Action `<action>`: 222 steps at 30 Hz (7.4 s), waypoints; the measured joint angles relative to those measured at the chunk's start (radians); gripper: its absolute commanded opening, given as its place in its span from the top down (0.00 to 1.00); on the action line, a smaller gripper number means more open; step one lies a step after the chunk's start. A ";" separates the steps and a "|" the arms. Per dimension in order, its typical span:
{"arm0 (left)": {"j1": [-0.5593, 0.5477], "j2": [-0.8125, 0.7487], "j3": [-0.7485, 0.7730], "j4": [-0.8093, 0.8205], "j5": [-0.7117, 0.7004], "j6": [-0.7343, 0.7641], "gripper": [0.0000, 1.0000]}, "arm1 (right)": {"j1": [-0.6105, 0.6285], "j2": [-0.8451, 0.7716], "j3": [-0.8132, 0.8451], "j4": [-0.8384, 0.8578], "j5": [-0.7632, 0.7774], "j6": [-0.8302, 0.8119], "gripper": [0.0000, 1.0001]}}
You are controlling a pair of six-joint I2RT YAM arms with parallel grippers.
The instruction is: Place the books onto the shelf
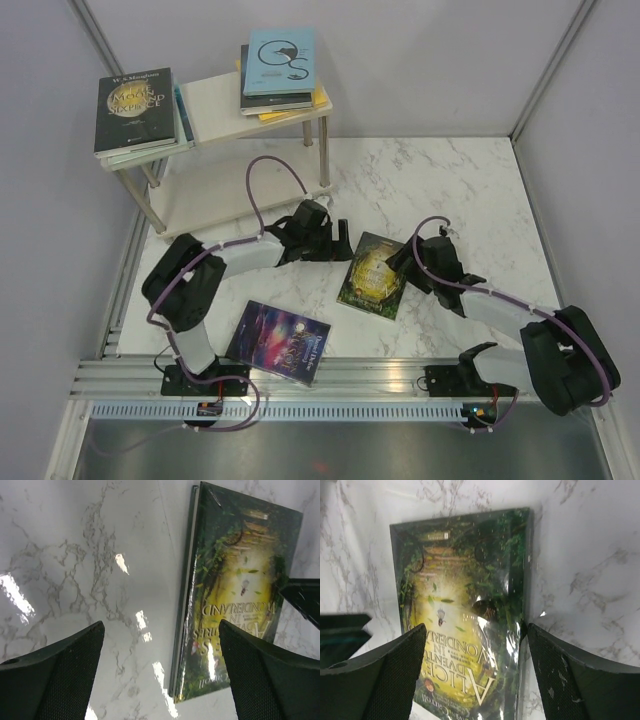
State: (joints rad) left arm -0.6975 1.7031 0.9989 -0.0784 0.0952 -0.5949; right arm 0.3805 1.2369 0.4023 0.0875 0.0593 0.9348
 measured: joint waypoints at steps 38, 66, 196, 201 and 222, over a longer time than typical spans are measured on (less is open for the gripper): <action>-0.176 0.009 0.271 0.077 0.123 0.039 0.02 | 0.695 -0.715 0.187 -0.223 0.304 -0.172 0.20; -0.240 -0.415 -0.447 0.018 -0.053 -0.423 0.07 | 0.096 0.043 0.272 -0.294 0.192 -0.180 0.35; 0.219 -0.626 -0.814 0.941 0.645 -0.501 0.66 | 0.225 -0.275 -0.093 0.536 -0.394 0.256 1.00; 0.228 -0.652 -0.813 0.990 0.666 -0.579 0.98 | 0.213 -0.247 -0.082 0.597 -0.404 0.257 1.00; 0.227 -0.996 -0.212 -0.236 0.315 -0.112 0.98 | 0.156 -0.368 0.113 0.182 -0.346 0.103 0.27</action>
State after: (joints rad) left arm -0.4706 0.7067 0.7864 -0.3141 0.4099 -0.7067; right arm 0.5365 0.8688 0.5148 0.2691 -0.2863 1.0382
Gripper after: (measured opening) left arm 0.194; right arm 0.725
